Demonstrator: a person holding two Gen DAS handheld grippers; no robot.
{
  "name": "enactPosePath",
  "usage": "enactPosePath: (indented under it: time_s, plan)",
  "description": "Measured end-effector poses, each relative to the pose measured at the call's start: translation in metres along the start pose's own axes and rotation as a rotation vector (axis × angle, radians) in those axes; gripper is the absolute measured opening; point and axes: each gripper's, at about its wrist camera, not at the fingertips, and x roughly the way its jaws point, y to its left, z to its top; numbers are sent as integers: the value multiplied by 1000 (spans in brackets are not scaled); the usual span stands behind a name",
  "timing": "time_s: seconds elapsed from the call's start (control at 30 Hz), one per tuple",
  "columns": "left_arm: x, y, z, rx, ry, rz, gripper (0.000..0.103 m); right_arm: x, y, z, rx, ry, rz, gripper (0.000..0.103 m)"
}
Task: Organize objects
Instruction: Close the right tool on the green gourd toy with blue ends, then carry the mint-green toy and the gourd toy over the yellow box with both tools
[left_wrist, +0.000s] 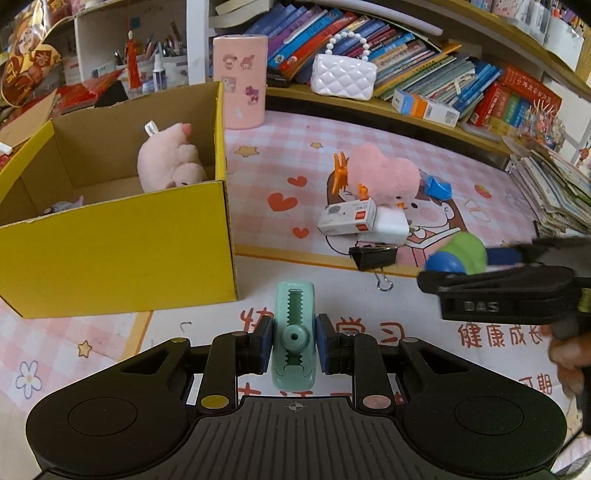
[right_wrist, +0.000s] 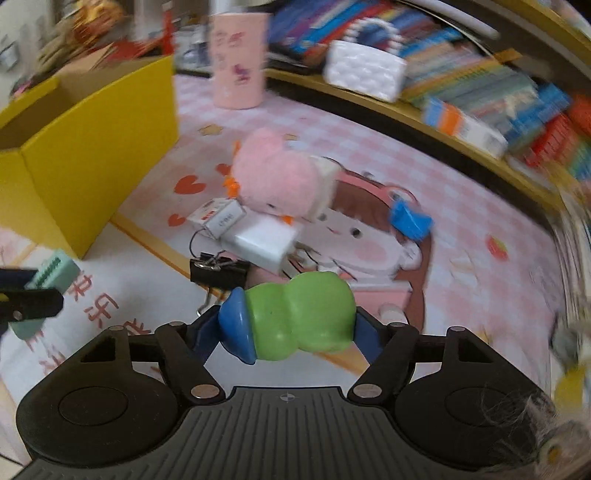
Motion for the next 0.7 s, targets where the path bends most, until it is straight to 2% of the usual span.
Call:
enactPosePath:
  time_s: [0.07, 0.23, 0.47, 0.7]
  plan:
    - [-2, 1, -1, 7, -6, -7, 23, -10, 1, -4, 41, 9, 12, 71]
    - [-8, 6, -5, 10, -22, -29, 23, -33, 19, -7, 53, -17, 31, 71]
    - [-33, 31, -18, -4, -64, -29, 23, -54, 57, -2, 112, -52, 72, 71]
    - [-61, 72, -36, -64, -87, -4, 23, -70, 113, -9, 61, -72, 91, 71]
